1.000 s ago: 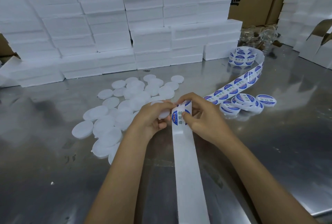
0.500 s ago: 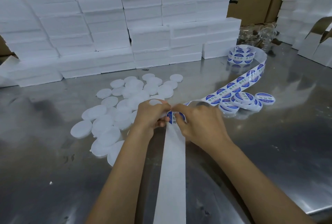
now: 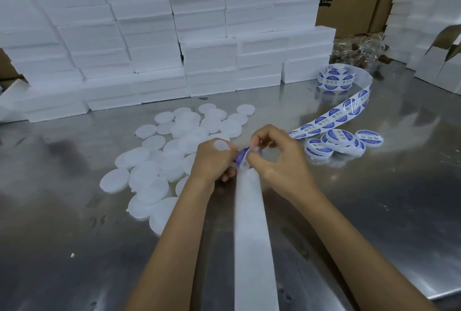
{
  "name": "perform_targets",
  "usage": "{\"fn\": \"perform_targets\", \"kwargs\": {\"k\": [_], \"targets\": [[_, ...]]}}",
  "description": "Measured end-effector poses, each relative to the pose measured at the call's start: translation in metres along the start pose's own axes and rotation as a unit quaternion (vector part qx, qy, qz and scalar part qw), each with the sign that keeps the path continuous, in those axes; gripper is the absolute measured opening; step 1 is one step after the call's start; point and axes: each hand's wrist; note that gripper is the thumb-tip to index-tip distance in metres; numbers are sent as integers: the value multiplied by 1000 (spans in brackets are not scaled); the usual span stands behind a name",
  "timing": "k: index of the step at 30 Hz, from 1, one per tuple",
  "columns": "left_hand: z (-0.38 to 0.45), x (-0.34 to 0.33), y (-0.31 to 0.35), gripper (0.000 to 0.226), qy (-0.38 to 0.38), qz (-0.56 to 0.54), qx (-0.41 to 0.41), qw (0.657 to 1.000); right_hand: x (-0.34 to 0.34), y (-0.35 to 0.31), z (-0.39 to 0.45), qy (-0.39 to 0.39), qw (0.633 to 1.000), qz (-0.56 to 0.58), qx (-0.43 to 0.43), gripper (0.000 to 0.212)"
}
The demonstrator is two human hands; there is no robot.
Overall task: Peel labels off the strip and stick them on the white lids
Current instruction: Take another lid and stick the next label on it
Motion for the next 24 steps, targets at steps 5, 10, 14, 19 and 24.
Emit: {"fn": "perform_targets", "kwargs": {"k": [5, 10, 14, 19, 24], "targets": [[2, 2, -1, 25, 17, 66, -44, 997, 1, 2, 5, 44, 990, 85, -108, 25], [4, 4, 17, 46, 52, -172, 117, 977, 0, 5, 9, 76, 975, 126, -168, 29], [-12, 4, 23, 33, -112, -394, 104, 906, 1, 4, 10, 79, 970, 141, -183, 27], [-24, -5, 30, 41, -219, -454, 123, 855, 0, 0, 10, 79, 978, 125, -149, 30], [-27, -10, 30, 39, -250, -449, 95, 852, -1, 3, 11, 98, 981, 109, -127, 31]]}}
Point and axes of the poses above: each hand's wrist, its own z-axis towards the middle knuckle, its own x-axis out of the back of the hand, y = z × x, and after that the axes turned 14 degrees about y, right-handed
